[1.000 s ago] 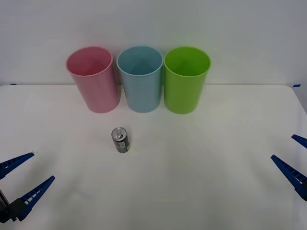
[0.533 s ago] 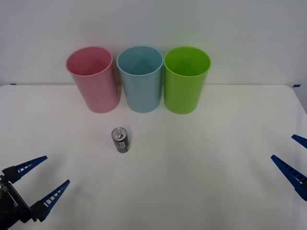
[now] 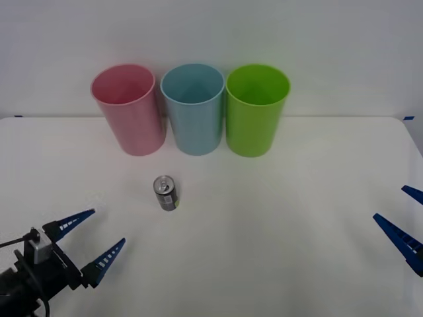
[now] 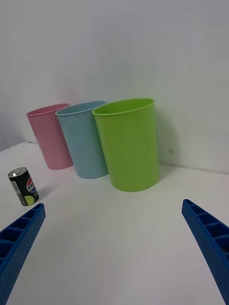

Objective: Grasp the object on the table and drop it into the matching bin: aluminum can to the light blue bin, PET bottle to the pink bin.

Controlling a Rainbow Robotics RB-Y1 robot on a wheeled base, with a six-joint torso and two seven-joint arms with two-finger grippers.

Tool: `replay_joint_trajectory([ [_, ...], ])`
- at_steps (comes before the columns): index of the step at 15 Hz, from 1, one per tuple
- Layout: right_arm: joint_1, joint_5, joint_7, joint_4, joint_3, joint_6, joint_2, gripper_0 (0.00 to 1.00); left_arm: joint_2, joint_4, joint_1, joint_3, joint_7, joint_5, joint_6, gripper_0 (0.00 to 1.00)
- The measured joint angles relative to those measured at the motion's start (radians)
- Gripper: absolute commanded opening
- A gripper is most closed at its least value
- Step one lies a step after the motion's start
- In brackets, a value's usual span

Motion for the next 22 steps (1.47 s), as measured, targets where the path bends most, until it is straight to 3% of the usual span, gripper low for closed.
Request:
replay_joint_trajectory([
  [7,0.0,0.0,0.0,0.0,0.0,0.0,0.0,1.0,-0.038,0.193,-0.172,-0.054,-0.012,-0.045,0.011,1.0],
  [16,0.0,0.0,0.0,0.0,0.0,0.0,0.0,1.0,-0.149,0.219,-0.272,-0.03,-0.015,-0.216,0.062,1.0],
  [22,0.0,0.0,0.0,0.0,0.0,0.0,0.0,1.0,-0.164,0.331,-0.375,-0.033,-0.045,-0.25,0.075,1.0],
])
